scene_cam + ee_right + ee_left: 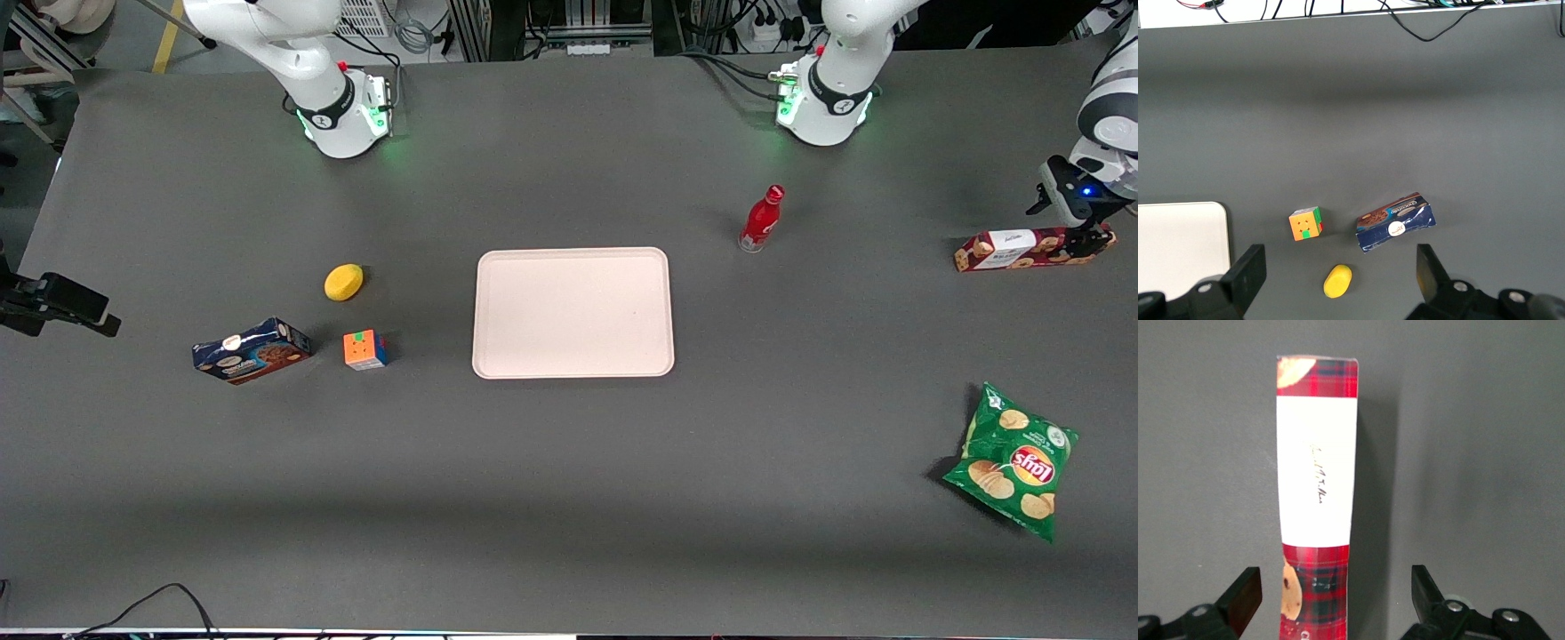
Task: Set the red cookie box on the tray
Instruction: 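Close the left gripper on the cookie box end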
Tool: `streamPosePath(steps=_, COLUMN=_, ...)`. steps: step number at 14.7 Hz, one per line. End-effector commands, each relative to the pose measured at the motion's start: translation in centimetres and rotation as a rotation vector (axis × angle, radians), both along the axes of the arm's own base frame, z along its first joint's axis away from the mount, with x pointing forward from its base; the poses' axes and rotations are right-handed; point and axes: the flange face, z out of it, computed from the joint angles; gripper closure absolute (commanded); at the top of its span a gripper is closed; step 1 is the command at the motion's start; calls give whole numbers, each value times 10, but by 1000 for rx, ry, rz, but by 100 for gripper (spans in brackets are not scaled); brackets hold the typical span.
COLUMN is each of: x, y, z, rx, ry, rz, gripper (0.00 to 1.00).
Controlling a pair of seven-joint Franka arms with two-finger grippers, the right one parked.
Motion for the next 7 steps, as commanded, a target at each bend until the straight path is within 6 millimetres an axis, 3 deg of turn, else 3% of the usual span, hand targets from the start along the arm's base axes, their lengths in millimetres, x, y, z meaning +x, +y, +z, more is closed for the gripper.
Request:
streamPosePath(steps=1, x=-3, y=8, z=-17, rx=-2, ry=-6, rz=23, gripper=0)
streamPosePath(steps=5, x=-2, y=9, z=-22, rx=12, ry=-9, rz=24, gripper=1)
streamPosePath(steps=7, x=-4, y=8, z=-32, rx=10, ry=5, rz=25, gripper=15)
